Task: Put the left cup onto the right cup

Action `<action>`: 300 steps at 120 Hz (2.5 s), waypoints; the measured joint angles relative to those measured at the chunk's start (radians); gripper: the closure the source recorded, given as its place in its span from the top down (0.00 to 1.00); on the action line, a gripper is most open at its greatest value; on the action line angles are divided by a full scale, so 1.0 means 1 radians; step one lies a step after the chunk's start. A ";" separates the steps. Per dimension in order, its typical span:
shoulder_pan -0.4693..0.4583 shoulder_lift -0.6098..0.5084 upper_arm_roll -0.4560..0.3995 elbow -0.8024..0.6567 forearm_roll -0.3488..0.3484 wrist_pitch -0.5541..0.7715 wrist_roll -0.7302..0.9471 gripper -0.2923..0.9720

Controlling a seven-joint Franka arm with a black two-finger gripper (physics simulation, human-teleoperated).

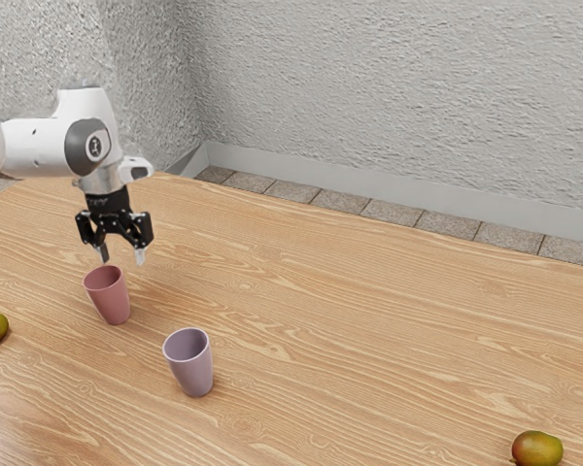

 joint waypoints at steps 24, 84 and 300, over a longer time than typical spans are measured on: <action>0.012 0.047 0.011 0.001 -0.035 0.043 0.025 0.62; 0.038 0.095 0.011 -0.008 -0.065 0.090 0.069 0.59; 0.068 -0.407 -0.461 -0.293 0.139 0.028 -0.146 0.15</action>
